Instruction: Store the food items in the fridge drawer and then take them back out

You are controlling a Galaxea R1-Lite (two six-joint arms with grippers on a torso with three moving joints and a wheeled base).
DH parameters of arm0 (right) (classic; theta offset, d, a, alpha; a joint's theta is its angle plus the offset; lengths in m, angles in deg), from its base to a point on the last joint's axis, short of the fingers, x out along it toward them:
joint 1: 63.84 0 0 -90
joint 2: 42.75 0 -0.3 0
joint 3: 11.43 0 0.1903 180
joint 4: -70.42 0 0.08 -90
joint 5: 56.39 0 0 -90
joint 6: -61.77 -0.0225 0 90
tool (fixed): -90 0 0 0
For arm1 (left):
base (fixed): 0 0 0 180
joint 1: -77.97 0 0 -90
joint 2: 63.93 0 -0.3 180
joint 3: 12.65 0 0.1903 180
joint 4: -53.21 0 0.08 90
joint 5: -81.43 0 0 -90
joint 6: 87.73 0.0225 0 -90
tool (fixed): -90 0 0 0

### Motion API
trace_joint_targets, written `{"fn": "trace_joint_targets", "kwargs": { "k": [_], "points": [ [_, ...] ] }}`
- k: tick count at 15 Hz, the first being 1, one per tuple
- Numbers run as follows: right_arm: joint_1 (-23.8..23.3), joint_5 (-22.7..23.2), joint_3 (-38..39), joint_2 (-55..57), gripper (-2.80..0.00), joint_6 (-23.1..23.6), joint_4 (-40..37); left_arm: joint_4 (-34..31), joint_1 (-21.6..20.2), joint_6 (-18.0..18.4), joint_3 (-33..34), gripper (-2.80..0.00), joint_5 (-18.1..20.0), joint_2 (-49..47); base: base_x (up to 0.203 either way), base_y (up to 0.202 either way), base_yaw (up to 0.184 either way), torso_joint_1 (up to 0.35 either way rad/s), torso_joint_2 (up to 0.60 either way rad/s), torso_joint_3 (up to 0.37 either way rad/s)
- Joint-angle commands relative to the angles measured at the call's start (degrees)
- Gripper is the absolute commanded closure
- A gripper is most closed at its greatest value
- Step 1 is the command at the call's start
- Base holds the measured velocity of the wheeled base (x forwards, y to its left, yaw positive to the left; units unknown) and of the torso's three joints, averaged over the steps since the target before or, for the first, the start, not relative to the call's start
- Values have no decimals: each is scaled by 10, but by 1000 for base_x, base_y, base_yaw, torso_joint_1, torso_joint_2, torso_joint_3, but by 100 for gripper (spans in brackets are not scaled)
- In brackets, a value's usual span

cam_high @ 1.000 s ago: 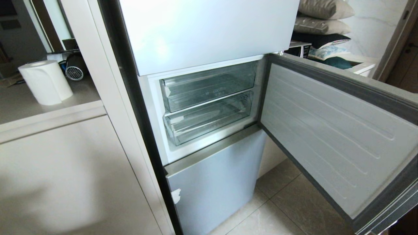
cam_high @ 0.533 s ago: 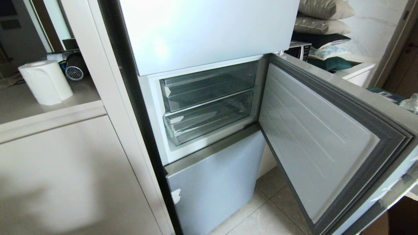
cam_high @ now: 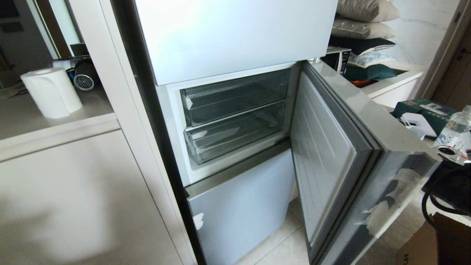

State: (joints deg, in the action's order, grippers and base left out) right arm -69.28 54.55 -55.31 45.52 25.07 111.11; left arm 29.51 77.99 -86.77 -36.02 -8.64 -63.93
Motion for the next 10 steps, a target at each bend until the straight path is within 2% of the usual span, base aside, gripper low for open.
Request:
{"fn": "trace_joint_targets", "kwargs": {
  "k": [1, 3, 4, 6, 7, 10],
  "points": [
    [91, -1, 5, 0, 0, 7, 6, 0, 0, 0, 0, 0, 0, -1, 0, 0, 0, 0, 0, 0],
    [171, -11, -8, 15, 0, 14, 7, 0, 0, 0, 0, 0, 0, -1, 0, 0, 0, 0, 0, 0],
    [209, -37, -25, 29, 0, 20, 7, 0, 1, 0, 0, 0, 0, -1, 0, 0, 0, 0, 0, 0],
    [282, -152, -92, 88, 0, 40, 6, 0, 0, 0, 0, 0, 0, -1, 0, 0, 0, 0, 0, 0],
    [311, -190, -131, 121, 0, 60, 5, 0, 1, 0, 0, 0, 0, -1, 0, 0, 0, 0, 0, 0],
    [370, -242, -276, 220, 0, 110, -9, 0, 0, 0, 0, 0, 0, -1, 0, 0, 0, 0, 0, 0]
  ]
}}
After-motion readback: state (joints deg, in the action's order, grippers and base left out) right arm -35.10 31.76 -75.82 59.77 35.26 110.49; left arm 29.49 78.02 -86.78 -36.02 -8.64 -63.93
